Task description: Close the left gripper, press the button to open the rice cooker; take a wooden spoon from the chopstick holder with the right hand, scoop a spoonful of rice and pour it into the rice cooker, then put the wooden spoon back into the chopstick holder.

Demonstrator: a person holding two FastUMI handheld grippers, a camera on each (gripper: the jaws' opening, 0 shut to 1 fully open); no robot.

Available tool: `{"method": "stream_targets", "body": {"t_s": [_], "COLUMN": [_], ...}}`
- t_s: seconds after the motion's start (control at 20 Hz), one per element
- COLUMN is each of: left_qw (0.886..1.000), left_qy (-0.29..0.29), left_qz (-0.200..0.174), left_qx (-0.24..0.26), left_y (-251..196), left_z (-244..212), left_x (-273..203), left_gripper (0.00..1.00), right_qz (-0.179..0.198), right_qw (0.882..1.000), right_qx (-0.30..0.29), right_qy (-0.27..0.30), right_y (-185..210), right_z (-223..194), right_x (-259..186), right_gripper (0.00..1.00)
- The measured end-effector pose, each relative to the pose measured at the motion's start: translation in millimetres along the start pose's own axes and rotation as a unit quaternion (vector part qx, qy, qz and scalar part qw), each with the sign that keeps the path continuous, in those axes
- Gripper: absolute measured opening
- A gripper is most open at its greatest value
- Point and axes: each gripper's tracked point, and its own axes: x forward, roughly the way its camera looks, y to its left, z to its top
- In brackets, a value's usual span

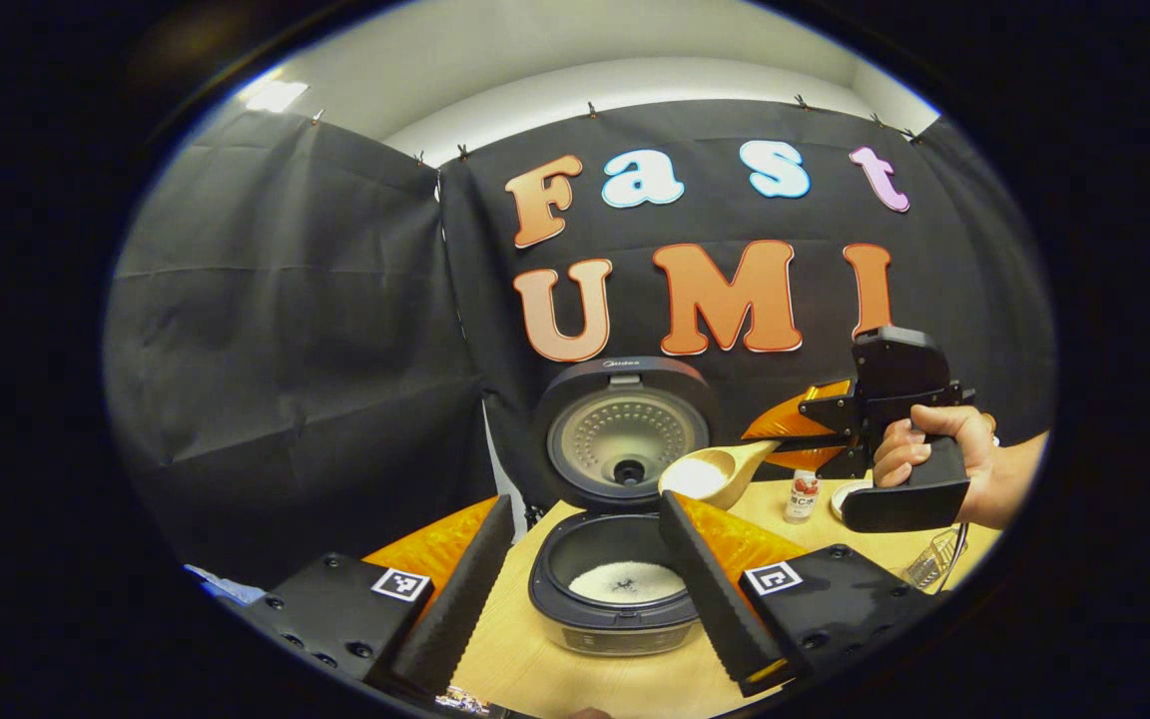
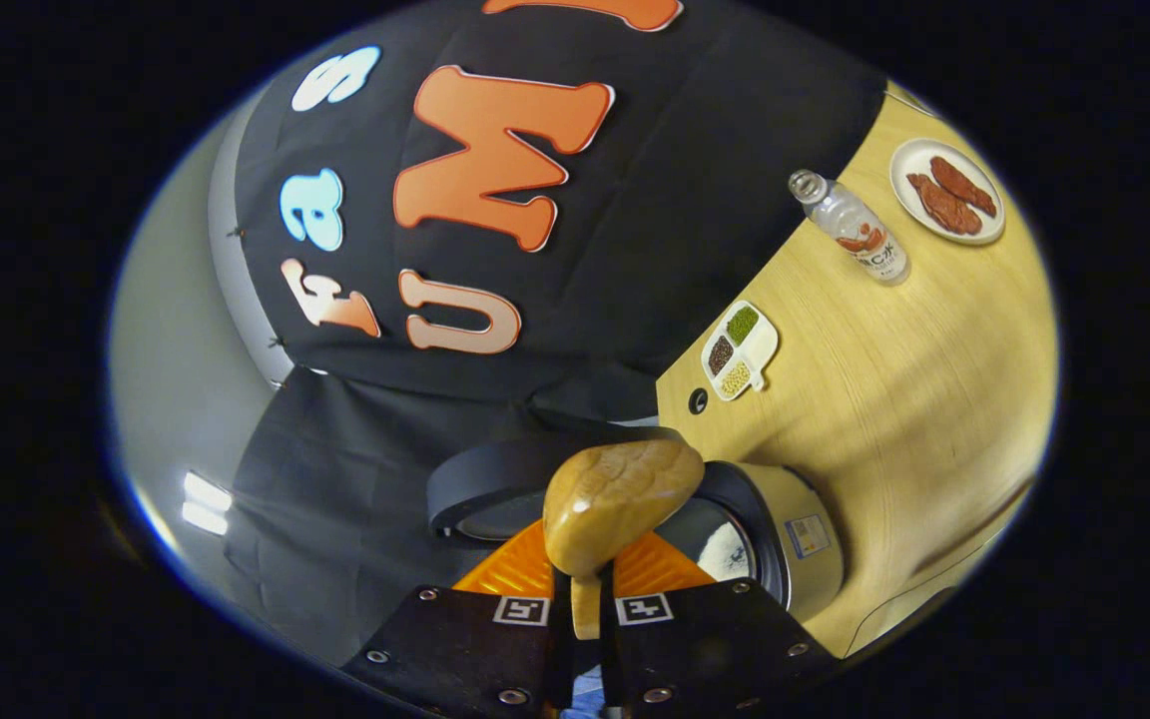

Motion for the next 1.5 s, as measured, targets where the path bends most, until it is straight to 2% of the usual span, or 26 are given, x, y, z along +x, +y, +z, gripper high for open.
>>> {"method": "stream_targets", "body": {"t_s": [0.1,0.15,0.2,0.35,0.55,0.8,1.2,1.25,1.45,1.5], "left_qw": [1.000,1.000,1.000,1.000,0.999,0.999,0.998,0.998,0.998,0.998], "left_qy": [0.006,0.010,0.013,0.023,0.032,0.039,0.045,0.046,0.047,0.048], "left_qz": [0.002,0.001,0.001,0.005,0.009,0.018,0.038,0.039,0.039,0.040], "left_qx": [0.000,0.000,0.000,-0.001,-0.007,-0.005,-0.009,-0.009,-0.005,-0.005], "left_y": [6,8,10,17,22,30,38,37,31,31], "left_z": [-5,-7,-9,-16,-22,-25,-27,-28,-28,-28], "left_x": [3,5,7,12,14,17,14,14,12,11], "left_gripper": [1.00,1.00,0.90,0.96,1.00,0.99,1.00,0.90,0.90,1.00], "right_qz": [-0.021,-0.027,-0.034,-0.049,-0.062,-0.053,-0.034,-0.034,-0.020,-0.017], "right_qw": [0.999,0.998,0.997,0.990,0.972,0.953,0.929,0.925,0.908,0.902], "right_qx": [-0.041,-0.056,-0.072,-0.128,-0.221,-0.291,-0.358,-0.369,-0.408,-0.422], "right_qy": [-0.006,-0.006,-0.008,-0.024,-0.052,-0.066,-0.084,-0.087,-0.092,-0.093], "right_y": [-2,-2,-1,6,22,43,65,65,74,77], "right_z": [-6,-8,-11,-11,-9,-12,-9,-8,-12,-14], "right_x": [11,15,19,29,34,34,28,28,26,25], "right_gripper": [0.10,0.10,0.10,0.10,0.10,0.10,0.10,0.10,0.10,0.10]}}
